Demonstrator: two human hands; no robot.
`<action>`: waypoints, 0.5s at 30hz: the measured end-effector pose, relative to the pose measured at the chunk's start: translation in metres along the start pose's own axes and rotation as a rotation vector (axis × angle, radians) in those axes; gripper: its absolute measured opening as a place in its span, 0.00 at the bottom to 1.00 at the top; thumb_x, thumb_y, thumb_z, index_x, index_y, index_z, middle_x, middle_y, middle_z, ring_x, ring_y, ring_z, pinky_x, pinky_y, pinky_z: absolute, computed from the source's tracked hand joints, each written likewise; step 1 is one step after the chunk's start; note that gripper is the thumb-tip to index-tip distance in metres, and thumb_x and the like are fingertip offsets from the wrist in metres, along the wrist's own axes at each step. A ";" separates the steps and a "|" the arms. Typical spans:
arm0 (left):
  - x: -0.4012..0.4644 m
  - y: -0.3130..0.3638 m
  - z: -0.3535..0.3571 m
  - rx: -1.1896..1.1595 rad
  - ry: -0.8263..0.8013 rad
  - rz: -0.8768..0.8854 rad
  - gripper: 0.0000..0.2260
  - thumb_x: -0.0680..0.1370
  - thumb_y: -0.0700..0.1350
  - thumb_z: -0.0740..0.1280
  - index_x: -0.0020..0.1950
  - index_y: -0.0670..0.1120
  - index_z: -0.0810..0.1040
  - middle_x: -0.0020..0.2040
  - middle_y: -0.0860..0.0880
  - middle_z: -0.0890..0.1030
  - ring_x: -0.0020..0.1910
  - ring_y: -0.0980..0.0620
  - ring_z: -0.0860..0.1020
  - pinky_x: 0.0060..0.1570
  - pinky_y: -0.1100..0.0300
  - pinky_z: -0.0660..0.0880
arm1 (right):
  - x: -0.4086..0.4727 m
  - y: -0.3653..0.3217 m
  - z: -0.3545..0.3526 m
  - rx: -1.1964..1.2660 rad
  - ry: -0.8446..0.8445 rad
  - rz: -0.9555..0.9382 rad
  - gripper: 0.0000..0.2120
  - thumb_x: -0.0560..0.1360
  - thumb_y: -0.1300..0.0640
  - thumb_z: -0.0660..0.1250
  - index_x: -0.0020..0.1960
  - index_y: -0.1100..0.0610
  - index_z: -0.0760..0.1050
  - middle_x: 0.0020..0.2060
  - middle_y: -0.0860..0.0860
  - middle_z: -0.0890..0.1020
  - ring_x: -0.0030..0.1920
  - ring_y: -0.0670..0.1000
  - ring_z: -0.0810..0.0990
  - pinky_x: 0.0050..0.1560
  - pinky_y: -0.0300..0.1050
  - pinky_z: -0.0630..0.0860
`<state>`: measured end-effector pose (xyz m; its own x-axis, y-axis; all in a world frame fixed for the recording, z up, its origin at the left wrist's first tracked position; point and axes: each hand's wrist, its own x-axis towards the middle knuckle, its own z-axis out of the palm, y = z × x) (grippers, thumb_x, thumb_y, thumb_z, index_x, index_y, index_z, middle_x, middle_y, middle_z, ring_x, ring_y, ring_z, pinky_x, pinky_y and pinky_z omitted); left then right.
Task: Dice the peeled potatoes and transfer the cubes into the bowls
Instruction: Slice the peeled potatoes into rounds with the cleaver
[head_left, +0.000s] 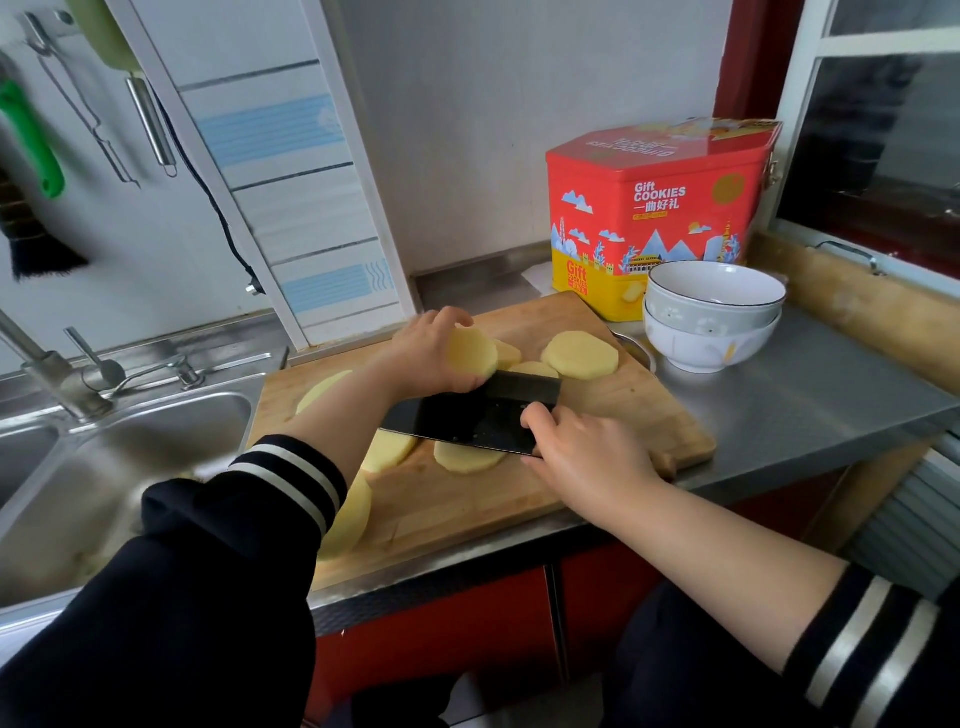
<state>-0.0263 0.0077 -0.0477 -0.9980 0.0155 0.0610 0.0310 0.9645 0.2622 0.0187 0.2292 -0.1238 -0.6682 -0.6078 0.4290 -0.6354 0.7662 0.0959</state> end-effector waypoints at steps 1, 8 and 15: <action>0.001 -0.001 -0.001 0.017 0.025 -0.013 0.36 0.70 0.56 0.76 0.71 0.52 0.63 0.67 0.48 0.68 0.66 0.46 0.67 0.64 0.51 0.68 | 0.000 0.000 0.001 -0.010 0.003 -0.003 0.22 0.66 0.46 0.78 0.51 0.58 0.76 0.30 0.51 0.78 0.24 0.52 0.76 0.21 0.37 0.59; -0.008 -0.003 -0.021 -0.177 0.149 -0.066 0.12 0.79 0.45 0.67 0.63 0.49 0.77 0.59 0.50 0.77 0.53 0.53 0.73 0.51 0.59 0.68 | 0.001 -0.002 -0.007 0.021 -0.020 0.000 0.21 0.80 0.43 0.59 0.67 0.54 0.64 0.48 0.50 0.79 0.42 0.53 0.81 0.31 0.42 0.67; -0.053 -0.050 -0.059 -0.413 0.298 -0.262 0.07 0.79 0.42 0.67 0.56 0.46 0.80 0.48 0.50 0.79 0.45 0.51 0.77 0.43 0.59 0.77 | 0.001 -0.005 -0.011 0.047 -0.072 0.045 0.21 0.81 0.43 0.57 0.68 0.53 0.61 0.52 0.50 0.79 0.45 0.52 0.80 0.34 0.43 0.73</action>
<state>0.0287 -0.0572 -0.0078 -0.9186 -0.3427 0.1969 -0.1364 0.7425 0.6558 0.0252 0.2270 -0.1135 -0.7213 -0.5880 0.3661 -0.6205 0.7834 0.0356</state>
